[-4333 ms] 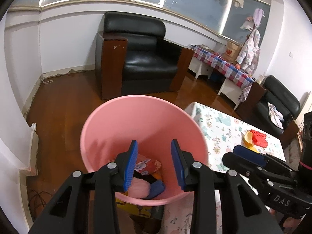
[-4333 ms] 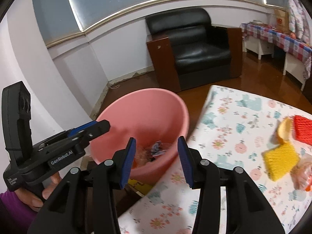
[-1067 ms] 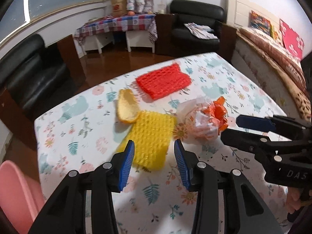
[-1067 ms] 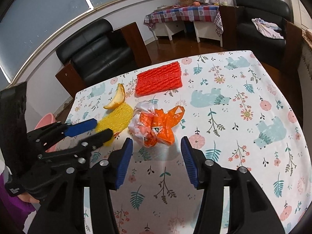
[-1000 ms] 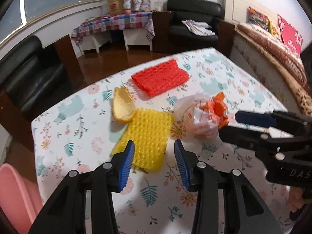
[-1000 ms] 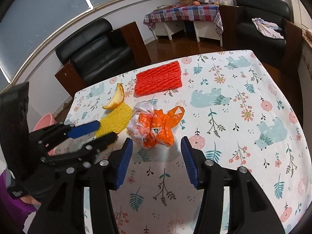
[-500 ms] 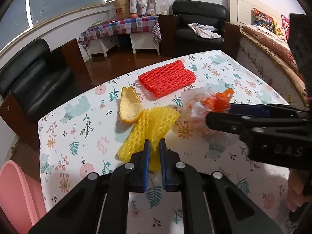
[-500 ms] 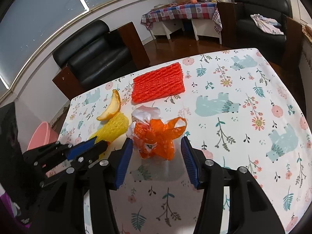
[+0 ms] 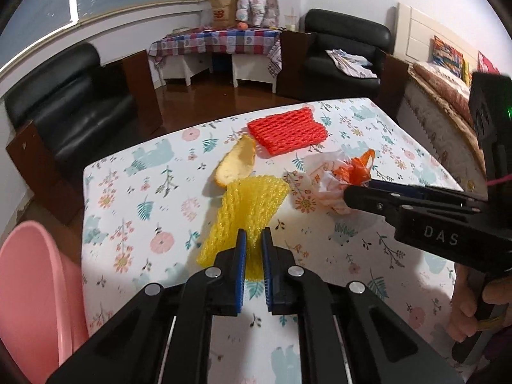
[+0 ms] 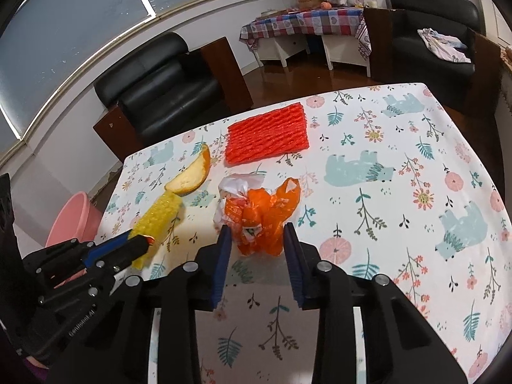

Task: Collect trash
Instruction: 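Grasp the yellow foam net with the left tool while the right tool grasps the orange wrapper, then carry the yellow net with the left tool while the right tool carries the orange wrapper to the bin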

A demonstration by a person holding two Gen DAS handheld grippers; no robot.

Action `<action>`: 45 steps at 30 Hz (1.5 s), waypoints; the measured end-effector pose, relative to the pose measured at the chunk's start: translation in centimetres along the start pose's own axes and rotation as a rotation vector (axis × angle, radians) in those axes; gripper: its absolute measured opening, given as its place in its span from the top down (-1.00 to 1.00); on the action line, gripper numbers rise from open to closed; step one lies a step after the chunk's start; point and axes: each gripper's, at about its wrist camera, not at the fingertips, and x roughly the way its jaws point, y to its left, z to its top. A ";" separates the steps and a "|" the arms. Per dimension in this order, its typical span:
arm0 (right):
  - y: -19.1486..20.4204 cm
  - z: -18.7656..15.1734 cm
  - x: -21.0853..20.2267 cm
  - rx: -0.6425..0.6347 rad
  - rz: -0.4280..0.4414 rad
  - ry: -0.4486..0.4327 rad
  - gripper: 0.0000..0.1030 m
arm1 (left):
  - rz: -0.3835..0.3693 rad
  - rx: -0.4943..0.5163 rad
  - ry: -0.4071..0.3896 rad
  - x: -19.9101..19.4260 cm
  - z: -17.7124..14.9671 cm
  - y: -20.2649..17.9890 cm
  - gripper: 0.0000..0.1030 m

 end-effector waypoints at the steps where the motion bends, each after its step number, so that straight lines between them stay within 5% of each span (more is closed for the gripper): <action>1: 0.1 -0.2 -0.2 -0.004 0.005 0.000 0.35 | -0.002 -0.011 0.001 -0.2 -0.1 0.1 0.83; 45: 9.4 -2.1 -6.0 -0.228 0.092 -0.071 0.35 | 0.074 -0.246 -0.181 -11.6 -4.3 6.5 0.83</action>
